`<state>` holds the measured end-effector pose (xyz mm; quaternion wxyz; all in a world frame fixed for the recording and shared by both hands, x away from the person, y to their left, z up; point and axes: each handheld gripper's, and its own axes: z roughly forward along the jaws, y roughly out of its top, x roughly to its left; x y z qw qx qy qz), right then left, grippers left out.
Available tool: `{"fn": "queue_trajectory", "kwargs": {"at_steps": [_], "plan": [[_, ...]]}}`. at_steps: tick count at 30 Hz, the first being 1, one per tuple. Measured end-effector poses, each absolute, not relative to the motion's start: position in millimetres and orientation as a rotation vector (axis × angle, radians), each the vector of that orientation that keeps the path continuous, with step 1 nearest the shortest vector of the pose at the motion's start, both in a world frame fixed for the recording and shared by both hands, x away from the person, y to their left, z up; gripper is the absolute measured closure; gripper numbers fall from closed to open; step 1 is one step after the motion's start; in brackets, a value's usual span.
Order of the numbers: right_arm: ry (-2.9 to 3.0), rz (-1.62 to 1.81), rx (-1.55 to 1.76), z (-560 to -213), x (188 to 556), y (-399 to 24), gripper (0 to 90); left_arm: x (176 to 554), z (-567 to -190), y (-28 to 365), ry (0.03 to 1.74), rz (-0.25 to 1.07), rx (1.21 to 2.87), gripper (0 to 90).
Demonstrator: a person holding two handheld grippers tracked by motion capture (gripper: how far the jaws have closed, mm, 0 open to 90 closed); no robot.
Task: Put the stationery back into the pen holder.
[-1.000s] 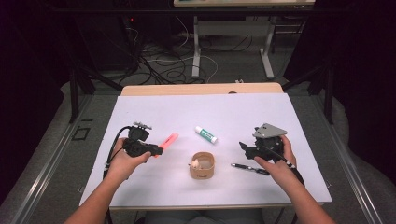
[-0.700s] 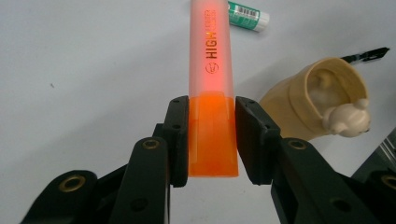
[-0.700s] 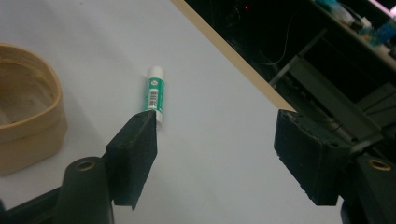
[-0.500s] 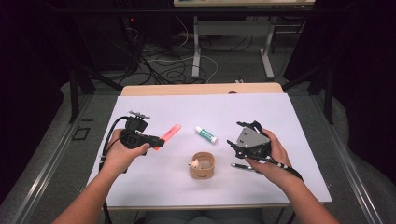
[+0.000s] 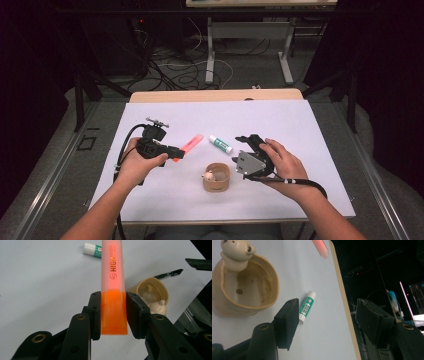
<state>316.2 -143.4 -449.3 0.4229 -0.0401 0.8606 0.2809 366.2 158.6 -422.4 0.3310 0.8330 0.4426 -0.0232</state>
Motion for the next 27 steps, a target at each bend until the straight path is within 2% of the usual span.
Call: {"fn": "queue_trajectory", "kwargs": {"at_steps": [4,27], "plan": [[2.133,0.708,-0.162,-451,311,-137,45.1,366,-422,148,1.146,-0.065,2.176,67.1],[2.078,0.628,-0.351,-461,303,-108,55.1,362,-421,101,1.049,-0.148,2.205,67.1]]}}
